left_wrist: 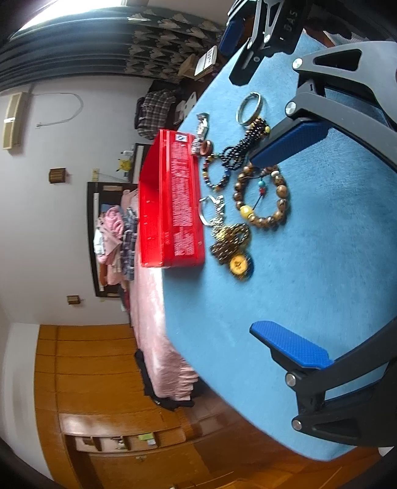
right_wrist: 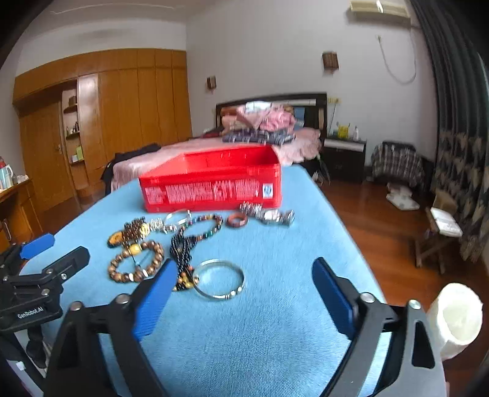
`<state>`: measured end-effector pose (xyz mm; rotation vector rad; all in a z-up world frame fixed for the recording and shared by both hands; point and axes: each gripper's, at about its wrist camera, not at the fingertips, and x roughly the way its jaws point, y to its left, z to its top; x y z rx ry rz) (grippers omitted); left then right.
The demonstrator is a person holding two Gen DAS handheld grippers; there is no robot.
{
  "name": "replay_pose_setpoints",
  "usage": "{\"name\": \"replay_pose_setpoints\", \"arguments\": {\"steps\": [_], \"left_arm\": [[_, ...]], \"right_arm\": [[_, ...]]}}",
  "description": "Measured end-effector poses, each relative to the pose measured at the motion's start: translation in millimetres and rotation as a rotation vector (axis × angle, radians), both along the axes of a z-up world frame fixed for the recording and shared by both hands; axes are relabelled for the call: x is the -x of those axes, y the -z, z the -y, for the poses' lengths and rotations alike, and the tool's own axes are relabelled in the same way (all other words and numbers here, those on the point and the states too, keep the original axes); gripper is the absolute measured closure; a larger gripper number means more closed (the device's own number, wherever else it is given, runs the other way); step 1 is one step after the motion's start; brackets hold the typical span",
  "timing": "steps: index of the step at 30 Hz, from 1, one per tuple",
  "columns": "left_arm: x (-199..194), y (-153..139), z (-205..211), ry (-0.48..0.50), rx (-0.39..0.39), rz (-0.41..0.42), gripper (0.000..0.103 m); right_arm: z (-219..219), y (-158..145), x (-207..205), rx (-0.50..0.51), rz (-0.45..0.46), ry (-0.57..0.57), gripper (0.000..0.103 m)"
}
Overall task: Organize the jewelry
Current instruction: 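Grasp the brown wooden bead bracelet with the left gripper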
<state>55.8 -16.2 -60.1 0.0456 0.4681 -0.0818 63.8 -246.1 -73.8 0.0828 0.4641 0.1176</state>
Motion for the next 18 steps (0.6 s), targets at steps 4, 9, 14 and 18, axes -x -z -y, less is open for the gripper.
{"name": "replay_pose_setpoints", "arguments": {"steps": [4, 9, 14, 18], "left_arm": [[-14.7, 5.9, 0.4, 0.002, 0.023, -0.048, 0.023], [-33.0, 16.1, 3.7, -0.007, 0.044, -0.116, 0.031], [-43.8, 23.6, 7.3, 0.001, 0.044, -0.161, 0.037], [-51.4, 26.9, 10.1, 0.012, 0.049, -0.185, 0.042]], "right_arm": [[2.0, 7.7, -13.3, 0.006, -0.059, -0.007, 0.033], [-1.3, 12.7, -27.9, 0.004, -0.102, -0.035, 0.045], [-5.6, 19.2, -36.4, 0.009, -0.151, -0.056, 0.054], [-5.9, 19.8, -41.4, 0.026, -0.167, -0.053, 0.060]]}}
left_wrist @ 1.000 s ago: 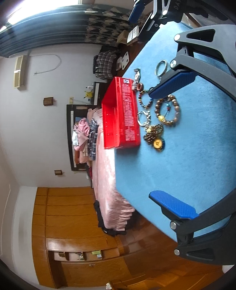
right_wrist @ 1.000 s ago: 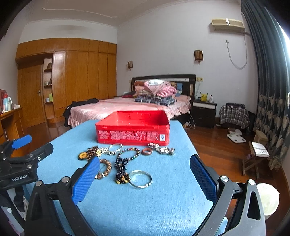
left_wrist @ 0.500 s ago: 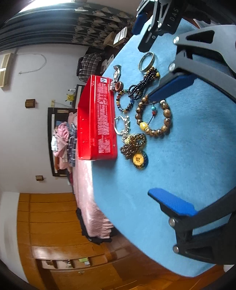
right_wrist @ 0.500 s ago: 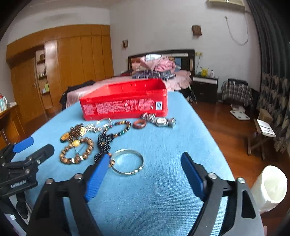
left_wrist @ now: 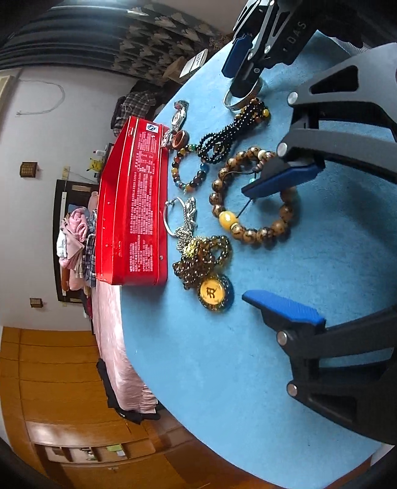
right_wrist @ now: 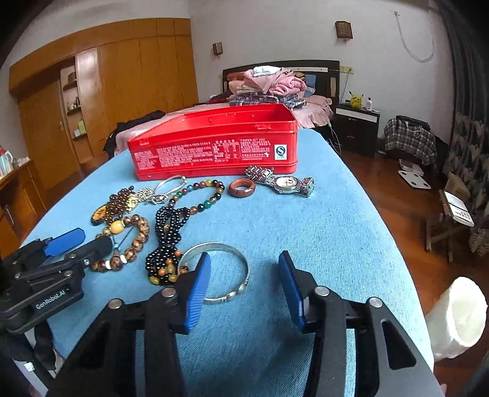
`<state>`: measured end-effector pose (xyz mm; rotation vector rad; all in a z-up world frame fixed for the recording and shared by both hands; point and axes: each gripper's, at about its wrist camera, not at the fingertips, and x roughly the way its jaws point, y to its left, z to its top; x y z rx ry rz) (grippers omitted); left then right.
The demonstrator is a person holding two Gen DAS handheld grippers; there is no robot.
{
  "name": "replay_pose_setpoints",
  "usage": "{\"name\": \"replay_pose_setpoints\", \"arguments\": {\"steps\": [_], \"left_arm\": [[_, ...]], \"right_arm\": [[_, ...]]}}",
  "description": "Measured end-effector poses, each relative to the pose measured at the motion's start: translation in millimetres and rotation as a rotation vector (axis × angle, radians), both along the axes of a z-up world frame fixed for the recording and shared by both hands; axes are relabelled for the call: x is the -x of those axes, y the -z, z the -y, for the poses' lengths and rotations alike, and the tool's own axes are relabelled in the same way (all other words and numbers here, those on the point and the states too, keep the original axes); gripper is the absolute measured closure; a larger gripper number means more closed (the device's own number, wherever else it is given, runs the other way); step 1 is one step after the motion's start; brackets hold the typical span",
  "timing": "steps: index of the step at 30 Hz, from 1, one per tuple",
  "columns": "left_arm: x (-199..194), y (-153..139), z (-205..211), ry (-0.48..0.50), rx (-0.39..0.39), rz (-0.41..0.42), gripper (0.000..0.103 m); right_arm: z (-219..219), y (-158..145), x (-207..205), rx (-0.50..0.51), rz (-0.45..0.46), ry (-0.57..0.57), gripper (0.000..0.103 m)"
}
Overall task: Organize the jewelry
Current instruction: 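Grasp the brown wooden bead bracelet with the left gripper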
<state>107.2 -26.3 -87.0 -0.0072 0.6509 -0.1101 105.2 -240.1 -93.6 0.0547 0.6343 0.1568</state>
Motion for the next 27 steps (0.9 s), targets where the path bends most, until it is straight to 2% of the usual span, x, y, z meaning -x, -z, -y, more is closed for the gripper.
{"name": "replay_pose_setpoints", "arguments": {"steps": [3, 5, 6, 8, 10, 11, 17, 27], "left_arm": [[-3.8, 0.7, 2.6, -0.001, -0.011, -0.018, 0.043], [-4.5, 0.7, 4.3, 0.007, -0.006, -0.024, 0.047], [-3.7, 0.4, 5.1, 0.010, 0.001, -0.025, 0.053], [-2.4, 0.0, 10.5, 0.041, 0.006, -0.024, 0.073], [-1.6, -0.1, 15.2, 0.065, 0.010, -0.027, 0.083], [-1.5, 0.1, 16.8, 0.072, 0.011, -0.028, 0.093], [-0.2, -4.1, 9.7, 0.069, 0.080, -0.022, 0.093], [-0.7, -56.1, 4.8, 0.078, 0.135, 0.109, 0.093]], "right_arm": [[1.5, 0.7, -3.2, 0.013, -0.005, 0.002, 0.069], [1.5, 0.6, -3.9, 0.022, -0.008, -0.001, 0.078], [1.1, 0.7, -3.7, 0.021, -0.012, -0.010, 0.084], [-3.1, 0.0, -3.3, 0.037, -0.015, -0.034, 0.094], [-8.7, -0.6, -3.0, 0.070, -0.017, -0.047, 0.097], [-9.2, -1.1, -2.7, 0.074, -0.019, -0.048, 0.098], [1.7, -12.0, -1.8, 0.012, -0.019, -0.042, 0.099], [6.1, -58.5, -12.8, 0.000, 0.076, -0.046, 0.099]]}}
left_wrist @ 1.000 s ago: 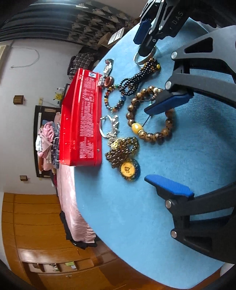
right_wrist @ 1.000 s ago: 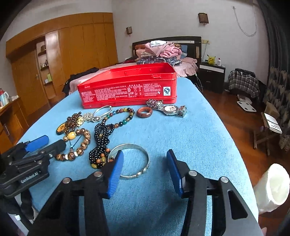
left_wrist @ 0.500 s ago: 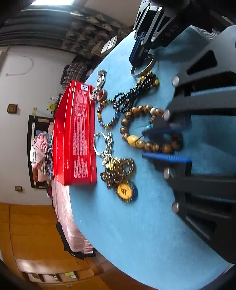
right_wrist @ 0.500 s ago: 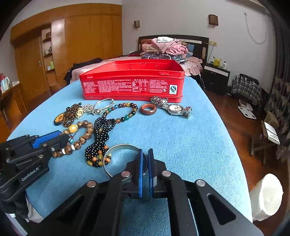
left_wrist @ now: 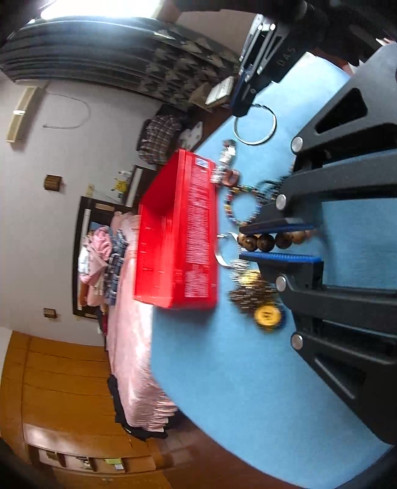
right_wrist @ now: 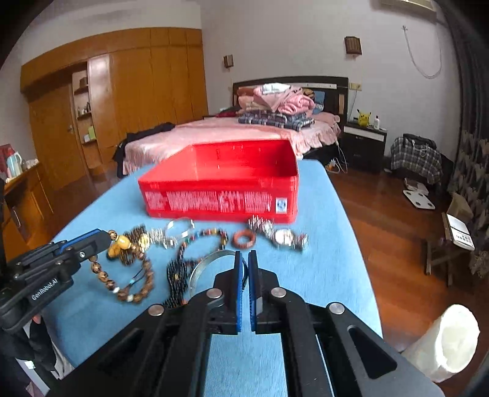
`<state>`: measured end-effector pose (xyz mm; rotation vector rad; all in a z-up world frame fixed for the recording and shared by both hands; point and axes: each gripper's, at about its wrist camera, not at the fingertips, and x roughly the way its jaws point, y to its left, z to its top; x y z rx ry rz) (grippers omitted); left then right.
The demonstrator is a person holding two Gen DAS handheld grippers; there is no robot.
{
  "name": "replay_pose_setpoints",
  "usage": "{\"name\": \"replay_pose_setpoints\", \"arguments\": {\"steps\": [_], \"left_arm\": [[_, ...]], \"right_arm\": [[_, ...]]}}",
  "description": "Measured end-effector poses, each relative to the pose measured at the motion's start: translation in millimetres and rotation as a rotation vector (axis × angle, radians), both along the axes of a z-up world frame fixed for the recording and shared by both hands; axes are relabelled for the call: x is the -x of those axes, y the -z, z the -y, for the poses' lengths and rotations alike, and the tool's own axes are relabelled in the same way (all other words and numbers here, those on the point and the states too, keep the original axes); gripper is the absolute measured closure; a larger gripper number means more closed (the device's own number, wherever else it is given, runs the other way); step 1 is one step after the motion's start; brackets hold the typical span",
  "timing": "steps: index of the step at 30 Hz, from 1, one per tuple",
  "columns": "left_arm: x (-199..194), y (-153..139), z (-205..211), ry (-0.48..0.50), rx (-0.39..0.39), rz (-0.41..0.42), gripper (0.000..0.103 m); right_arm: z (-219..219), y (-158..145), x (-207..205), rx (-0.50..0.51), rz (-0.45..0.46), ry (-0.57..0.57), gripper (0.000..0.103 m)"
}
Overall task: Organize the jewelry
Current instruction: 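Grasp the brown wooden bead bracelet with the left gripper, then carry the bead bracelet into the red tin and open the left gripper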
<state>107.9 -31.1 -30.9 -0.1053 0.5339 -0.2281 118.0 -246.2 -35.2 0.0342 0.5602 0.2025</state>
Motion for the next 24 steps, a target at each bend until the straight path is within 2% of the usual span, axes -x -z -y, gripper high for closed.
{"name": "replay_pose_setpoints", "arguments": {"steps": [6, 12, 16, 24], "left_arm": [[-17.4, -37.3, -1.4, -0.003, 0.040, 0.092, 0.093], [-56.3, -69.3, 2.9, -0.007, 0.079, 0.164, 0.093], [-84.0, -75.5, 11.4, -0.003, 0.077, 0.171, 0.093], [-140.0, -65.9, 11.7, -0.013, 0.099, 0.136, 0.093]], "right_arm": [[1.2, -26.9, -26.8, -0.019, 0.042, -0.002, 0.099], [-5.4, -46.9, -65.3, -0.043, 0.067, -0.003, 0.099], [-12.0, -54.0, -98.7, -0.051, 0.078, 0.000, 0.099], [-17.5, -43.7, -147.5, -0.066, 0.046, 0.015, 0.099]]}}
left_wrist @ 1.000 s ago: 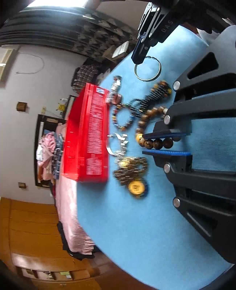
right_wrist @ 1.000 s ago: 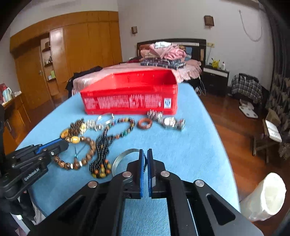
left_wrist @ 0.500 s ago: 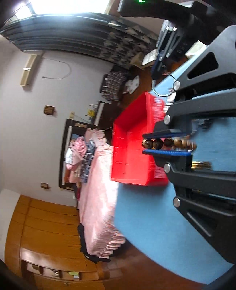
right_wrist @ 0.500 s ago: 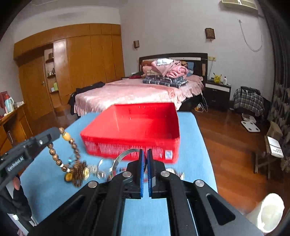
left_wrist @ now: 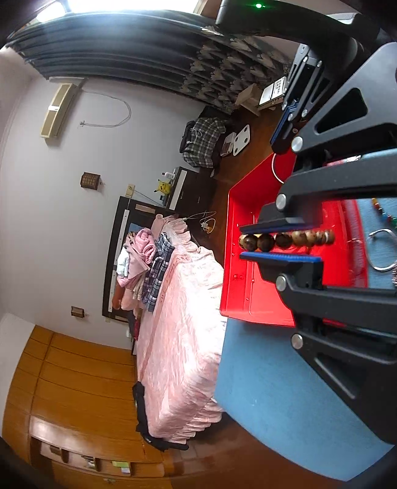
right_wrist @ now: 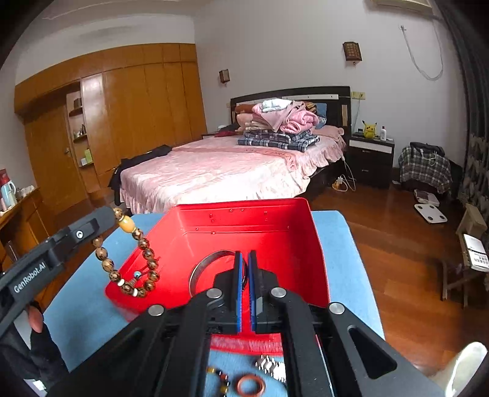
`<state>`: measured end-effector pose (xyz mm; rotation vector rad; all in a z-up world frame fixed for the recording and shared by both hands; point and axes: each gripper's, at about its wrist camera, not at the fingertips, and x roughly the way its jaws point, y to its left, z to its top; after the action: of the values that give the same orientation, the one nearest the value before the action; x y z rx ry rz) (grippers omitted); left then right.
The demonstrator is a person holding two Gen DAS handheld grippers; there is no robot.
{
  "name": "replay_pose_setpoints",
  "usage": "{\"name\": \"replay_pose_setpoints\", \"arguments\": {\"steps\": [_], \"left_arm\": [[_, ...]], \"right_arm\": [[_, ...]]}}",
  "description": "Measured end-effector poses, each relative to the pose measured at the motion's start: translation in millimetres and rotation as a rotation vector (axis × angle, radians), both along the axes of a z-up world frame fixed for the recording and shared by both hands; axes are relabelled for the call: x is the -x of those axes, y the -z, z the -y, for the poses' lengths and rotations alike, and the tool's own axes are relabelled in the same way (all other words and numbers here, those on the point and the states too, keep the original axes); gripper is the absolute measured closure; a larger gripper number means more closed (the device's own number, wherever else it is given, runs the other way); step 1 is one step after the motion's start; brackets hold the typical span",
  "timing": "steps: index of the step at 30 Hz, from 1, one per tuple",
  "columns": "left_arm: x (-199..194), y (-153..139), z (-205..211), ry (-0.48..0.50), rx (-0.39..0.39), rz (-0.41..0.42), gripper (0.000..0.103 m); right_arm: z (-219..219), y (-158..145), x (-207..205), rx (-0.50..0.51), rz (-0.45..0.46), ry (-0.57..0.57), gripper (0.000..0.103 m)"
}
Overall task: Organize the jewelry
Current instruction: 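Carry the bead bracelet into the red tin and open the left gripper, then grasp the black bead necklace with the right gripper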
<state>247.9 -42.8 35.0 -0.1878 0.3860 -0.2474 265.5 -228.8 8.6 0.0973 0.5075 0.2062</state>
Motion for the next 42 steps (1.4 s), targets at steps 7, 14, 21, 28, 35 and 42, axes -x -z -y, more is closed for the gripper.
{"name": "replay_pose_setpoints", "arguments": {"steps": [7, 14, 21, 28, 35, 42], "left_arm": [[-26.2, 19.2, -3.4, 0.001, -0.001, -0.053, 0.093], [-26.4, 23.0, -23.5, -0.030, 0.000, -0.083, 0.064], [10.0, 19.4, -41.8, -0.060, -0.062, -0.079, 0.029], [66.4, 29.8, -50.1, -0.074, -0.101, -0.107, 0.015], [111.3, 49.5, -49.6, -0.105, -0.119, -0.104, 0.015], [129.9, 60.6, -47.4, -0.102, -0.133, -0.096, 0.015]], "right_arm": [[-7.3, 17.6, -20.3, 0.002, -0.045, 0.003, 0.099], [-9.4, 16.8, -19.1, 0.024, -0.043, 0.007, 0.075], [-4.2, 10.4, 14.0, 0.026, -0.008, 0.030, 0.049], [-4.0, 17.3, 75.9, 0.004, 0.016, 0.064, 0.031], [-12.1, 31.4, 132.2, -0.015, 0.019, 0.059, 0.031], [-27.9, 57.5, 147.7, 0.024, -0.017, 0.042, 0.031]]}}
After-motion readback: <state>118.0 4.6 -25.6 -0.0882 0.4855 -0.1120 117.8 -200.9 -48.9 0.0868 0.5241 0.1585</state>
